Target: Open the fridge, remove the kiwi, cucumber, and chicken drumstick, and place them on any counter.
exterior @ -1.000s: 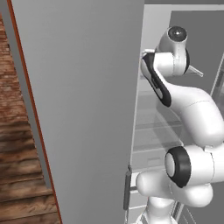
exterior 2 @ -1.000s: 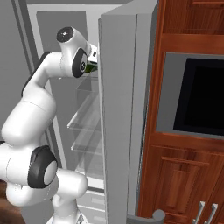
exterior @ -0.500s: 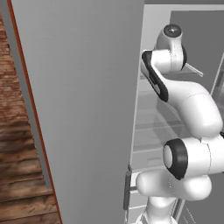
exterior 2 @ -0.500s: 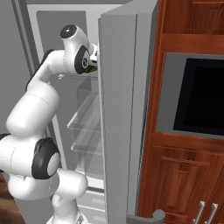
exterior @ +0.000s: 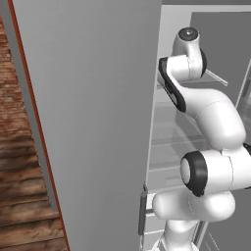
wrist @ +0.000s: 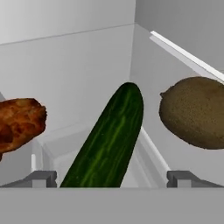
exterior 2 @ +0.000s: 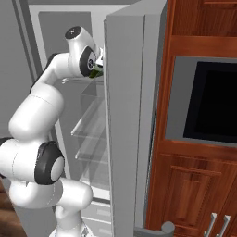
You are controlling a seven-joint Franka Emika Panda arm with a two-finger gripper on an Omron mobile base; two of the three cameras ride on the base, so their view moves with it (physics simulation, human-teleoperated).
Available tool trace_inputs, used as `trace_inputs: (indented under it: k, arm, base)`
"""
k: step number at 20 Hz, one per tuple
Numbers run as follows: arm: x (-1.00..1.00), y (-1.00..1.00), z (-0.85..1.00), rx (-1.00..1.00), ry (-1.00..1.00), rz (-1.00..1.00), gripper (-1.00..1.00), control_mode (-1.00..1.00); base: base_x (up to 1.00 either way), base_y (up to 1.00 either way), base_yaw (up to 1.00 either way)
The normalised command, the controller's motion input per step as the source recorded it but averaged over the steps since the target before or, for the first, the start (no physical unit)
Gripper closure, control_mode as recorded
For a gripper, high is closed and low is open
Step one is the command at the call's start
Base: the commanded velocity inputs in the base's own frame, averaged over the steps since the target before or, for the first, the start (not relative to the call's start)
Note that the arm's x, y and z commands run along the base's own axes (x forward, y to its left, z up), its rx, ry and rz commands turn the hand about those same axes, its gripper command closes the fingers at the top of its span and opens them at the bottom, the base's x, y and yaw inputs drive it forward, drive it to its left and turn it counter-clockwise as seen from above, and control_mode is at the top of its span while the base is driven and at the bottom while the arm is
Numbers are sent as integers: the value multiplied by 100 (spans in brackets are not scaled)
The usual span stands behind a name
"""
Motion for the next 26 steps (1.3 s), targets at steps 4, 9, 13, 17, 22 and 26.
trace_inputs:
  k: [4,9,13,17,22,26]
  arm:
    - [23,3,-46,2,3,-7,-100,-100]
    - [22,0,-51,2,4,-5,100,-100]
    - [11,0,-53,0,6,-2,100,-100]
    - [1,0,-9,0,9,0,100,-100]
    - [0,0,-8,0,4,0,100,-100]
    - [-2,0,-26,-2,0,8,100,-100]
  base:
    - [0,0,0]
    - [0,0,0]
    - [0,0,0]
    - [0,0,0]
    - [0,0,0]
    - [0,0,0]
